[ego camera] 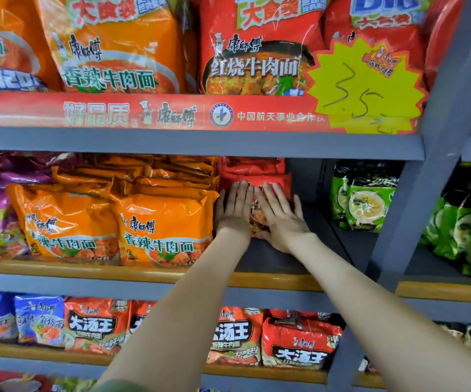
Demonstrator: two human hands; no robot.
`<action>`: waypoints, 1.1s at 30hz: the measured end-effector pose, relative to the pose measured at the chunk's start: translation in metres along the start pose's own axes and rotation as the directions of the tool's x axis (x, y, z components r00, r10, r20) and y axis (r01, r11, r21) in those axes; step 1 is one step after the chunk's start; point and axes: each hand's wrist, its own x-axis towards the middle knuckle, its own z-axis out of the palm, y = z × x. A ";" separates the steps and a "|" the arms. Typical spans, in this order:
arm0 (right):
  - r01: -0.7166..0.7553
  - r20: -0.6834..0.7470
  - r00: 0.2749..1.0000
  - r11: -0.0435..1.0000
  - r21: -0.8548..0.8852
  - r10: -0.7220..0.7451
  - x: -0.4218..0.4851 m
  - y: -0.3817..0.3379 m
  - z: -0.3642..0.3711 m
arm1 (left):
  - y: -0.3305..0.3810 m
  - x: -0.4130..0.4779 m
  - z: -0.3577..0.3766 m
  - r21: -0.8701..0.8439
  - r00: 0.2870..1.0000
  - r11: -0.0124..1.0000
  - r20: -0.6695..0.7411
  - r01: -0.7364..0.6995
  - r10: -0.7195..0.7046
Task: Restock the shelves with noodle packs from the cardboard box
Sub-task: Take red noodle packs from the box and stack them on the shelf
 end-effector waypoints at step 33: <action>-0.087 0.047 0.996 0.973 0.216 0.079 -0.041 -0.011 -0.031 | -0.009 -0.039 -0.033 -0.399 0.943 0.911 0.252 -0.105 0.219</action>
